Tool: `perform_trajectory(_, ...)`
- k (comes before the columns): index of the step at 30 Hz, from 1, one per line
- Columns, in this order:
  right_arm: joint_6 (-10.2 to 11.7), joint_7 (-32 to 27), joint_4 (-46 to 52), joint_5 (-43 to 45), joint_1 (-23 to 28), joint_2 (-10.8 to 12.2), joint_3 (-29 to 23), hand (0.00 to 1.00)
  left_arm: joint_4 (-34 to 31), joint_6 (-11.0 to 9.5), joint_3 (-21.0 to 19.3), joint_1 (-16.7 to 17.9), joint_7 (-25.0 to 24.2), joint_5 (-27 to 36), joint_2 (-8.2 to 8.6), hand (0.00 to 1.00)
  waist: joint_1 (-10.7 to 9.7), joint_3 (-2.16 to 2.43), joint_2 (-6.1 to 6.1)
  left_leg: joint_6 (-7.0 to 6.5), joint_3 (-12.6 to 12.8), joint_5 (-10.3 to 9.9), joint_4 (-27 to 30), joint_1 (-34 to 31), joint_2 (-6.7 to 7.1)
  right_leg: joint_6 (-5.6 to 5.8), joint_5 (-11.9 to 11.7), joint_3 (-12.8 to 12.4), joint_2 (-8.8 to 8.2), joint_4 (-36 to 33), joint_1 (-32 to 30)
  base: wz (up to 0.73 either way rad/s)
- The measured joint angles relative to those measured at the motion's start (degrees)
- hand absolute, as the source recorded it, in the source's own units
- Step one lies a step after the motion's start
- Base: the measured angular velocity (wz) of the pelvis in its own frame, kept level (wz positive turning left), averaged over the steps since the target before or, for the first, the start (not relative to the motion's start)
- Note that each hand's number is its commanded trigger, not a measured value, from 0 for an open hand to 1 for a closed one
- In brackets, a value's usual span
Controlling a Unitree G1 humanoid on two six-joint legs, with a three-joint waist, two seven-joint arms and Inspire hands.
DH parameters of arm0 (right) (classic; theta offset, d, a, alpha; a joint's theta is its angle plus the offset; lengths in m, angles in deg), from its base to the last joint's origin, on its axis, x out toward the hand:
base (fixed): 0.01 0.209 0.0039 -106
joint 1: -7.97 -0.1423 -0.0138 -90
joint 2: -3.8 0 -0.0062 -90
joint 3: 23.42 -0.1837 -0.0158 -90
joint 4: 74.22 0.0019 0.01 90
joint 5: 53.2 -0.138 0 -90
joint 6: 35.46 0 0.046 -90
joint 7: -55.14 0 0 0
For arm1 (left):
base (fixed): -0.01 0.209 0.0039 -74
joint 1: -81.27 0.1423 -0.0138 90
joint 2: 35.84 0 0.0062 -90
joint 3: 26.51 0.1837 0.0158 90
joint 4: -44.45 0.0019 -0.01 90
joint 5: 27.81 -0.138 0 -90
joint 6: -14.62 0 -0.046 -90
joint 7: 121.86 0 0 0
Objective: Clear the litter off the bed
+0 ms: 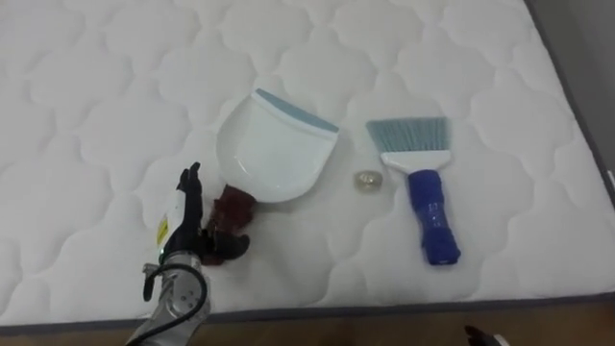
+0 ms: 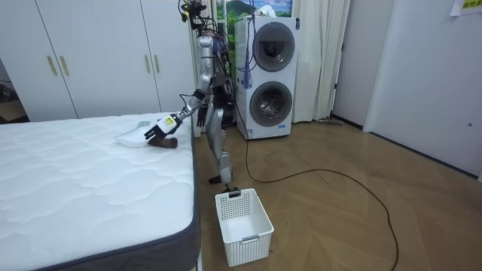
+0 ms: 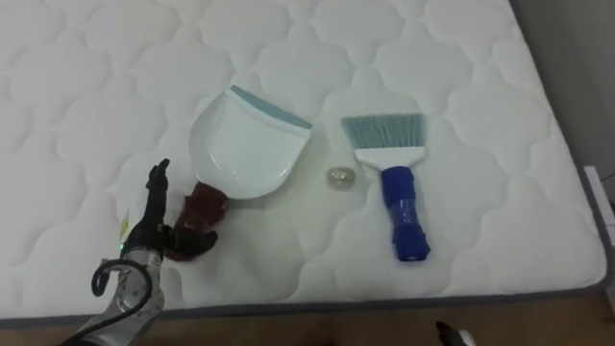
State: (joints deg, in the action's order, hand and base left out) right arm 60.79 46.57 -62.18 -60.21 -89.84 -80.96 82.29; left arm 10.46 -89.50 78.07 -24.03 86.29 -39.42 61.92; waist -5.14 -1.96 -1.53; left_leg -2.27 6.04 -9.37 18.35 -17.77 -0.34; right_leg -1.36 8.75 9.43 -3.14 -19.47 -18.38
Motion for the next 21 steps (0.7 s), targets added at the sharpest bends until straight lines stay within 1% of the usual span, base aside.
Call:
perform_trajectory(2,0.05,-0.01,0.02,-0.34,-0.23,0.00,0.81,0.00,2.34,-0.01,0.03,-0.71,0.17,3.05,0.02,0.00,-0.71,-0.27,0.31,0.04,0.01,-0.32,1.34,-1.17,-0.27,-0.09,0.04,0.00,0.03,-0.49,-0.67,0.00)
perform_trajectory(4,0.06,0.00,0.08,-1.13,-0.29,0.04,1.13,0.00,3.36,-0.01,0.05,-0.88,0.35,4.74,0.03,0.00,-1.08,-0.56,0.52,0.04,0.10,-0.40,1.51,-1.68,-0.39,-0.11,0.03,0.01,0.19,-0.60,-1.19,0.00)
perform_trajectory(7,-0.06,0.00,0.09,-1.99,-0.11,0.11,1.19,0.00,4.28,-0.04,0.09,-1.00,0.46,6.01,0.01,0.00,-1.06,-0.70,0.59,0.09,0.08,-0.52,2.31,-3.01,-0.48,-0.23,0.11,-0.02,0.24,-1.36,-2.53,0.00)
perform_trajectory(9,-0.06,-0.01,0.21,-2.27,-0.11,0.12,2.00,0.00,4.73,-0.03,0.15,-1.33,0.48,7.75,0.01,0.00,-1.13,-0.88,0.59,0.09,0.06,-0.61,2.85,-3.82,-0.58,-0.29,0.12,-0.01,0.25,-1.92,-3.34,0.00)
perform_trajectory(10,-0.06,-0.03,0.37,-2.33,-0.17,0.18,2.25,0.00,4.76,-0.03,0.18,-1.50,0.50,8.79,0.01,0.00,-1.16,-1.09,0.56,0.11,0.06,-0.72,3.27,-4.40,-0.63,-0.40,0.19,0.02,0.20,-2.38,-3.92,-0.04)
perform_trajectory(12,-0.06,-0.08,0.51,-3.00,-0.30,0.31,2.43,0.00,4.85,-0.03,0.20,-1.63,0.50,9.83,0.05,0.00,-1.21,-1.15,0.59,0.12,0.07,-0.78,3.58,-5.12,-0.70,-0.45,0.18,0.02,0.20,-2.65,-4.68,0.00)
perform_trajectory(13,-0.07,-0.13,0.52,-3.98,-0.34,0.34,3.02,0.00,5.73,-0.03,0.23,-2.10,0.50,9.89,0.14,0.00,-1.23,-1.25,0.60,0.12,0.06,-0.78,3.73,-5.36,-0.70,-0.55,0.26,0.05,0.14,-2.97,-4.96,0.00)
perform_trajectory(14,-0.06,-0.16,0.50,-4.16,-0.29,0.35,3.28,0.00,6.89,-0.03,0.23,-2.71,0.49,9.87,0.24,0.00,-1.24,-1.25,0.62,0.17,0.05,-0.90,4.08,-5.70,-0.71,-0.62,0.44,0.05,0.09,-3.38,-5.31,0.00)
perform_trajectory(18,0.10,-0.68,0.62,-4.22,-0.67,0.47,3.40,0.00,7.03,-0.02,0.20,-3.36,0.50,9.86,0.30,0.00,-1.23,-1.28,0.66,0.29,0.00,-1.02,4.74,-6.64,-0.90,-0.81,0.58,0.24,-0.12,-3.84,-6.05,0.02)
perform_trajectory(21,0.19,-0.93,0.61,-4.53,-0.55,0.43,3.87,0.00,7.06,-0.03,0.17,-3.82,0.59,9.85,0.31,0.00,-1.44,-1.32,0.61,0.33,0.05,-1.28,5.39,-6.82,-0.72,-0.98,1.52,0.56,-0.70,-5.52,-6.72,0.02)
